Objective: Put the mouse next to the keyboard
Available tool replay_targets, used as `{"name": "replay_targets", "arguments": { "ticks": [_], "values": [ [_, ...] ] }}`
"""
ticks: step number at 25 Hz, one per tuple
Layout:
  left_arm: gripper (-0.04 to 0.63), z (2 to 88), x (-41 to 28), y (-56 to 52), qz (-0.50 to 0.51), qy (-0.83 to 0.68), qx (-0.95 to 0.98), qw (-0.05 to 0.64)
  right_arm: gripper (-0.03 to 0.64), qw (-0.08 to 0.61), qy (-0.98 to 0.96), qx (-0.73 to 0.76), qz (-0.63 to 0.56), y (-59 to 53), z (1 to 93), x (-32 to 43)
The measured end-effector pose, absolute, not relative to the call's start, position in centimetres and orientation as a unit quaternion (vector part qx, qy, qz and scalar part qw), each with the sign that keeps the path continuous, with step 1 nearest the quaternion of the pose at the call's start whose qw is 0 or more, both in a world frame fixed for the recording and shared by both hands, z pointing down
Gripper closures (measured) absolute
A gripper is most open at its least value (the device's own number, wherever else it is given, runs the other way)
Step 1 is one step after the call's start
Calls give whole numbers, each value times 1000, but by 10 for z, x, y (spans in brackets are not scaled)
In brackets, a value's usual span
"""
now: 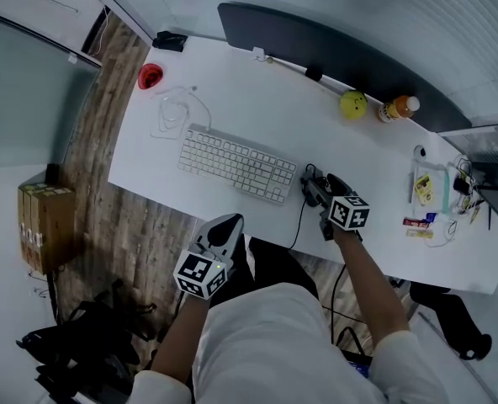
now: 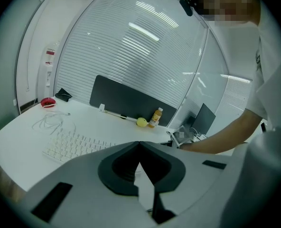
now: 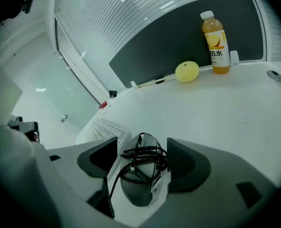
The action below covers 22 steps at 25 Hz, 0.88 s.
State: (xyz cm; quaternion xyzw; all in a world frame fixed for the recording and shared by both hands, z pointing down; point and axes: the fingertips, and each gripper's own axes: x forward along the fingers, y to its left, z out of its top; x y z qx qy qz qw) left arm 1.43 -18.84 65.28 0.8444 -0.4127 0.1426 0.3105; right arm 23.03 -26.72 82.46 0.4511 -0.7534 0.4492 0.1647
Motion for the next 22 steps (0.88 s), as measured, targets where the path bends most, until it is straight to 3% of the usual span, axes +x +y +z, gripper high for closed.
{"name": "replay_targets", "arguments": {
  "ticks": [12,22],
  "values": [
    [578,646,2,-179,140,-430,839,301,308,162,-786,452,390,-274,782,228],
    [578,620,-13,-175,116,-425,854,276,483,166,-808,456,333,-246,724,212]
  ]
}}
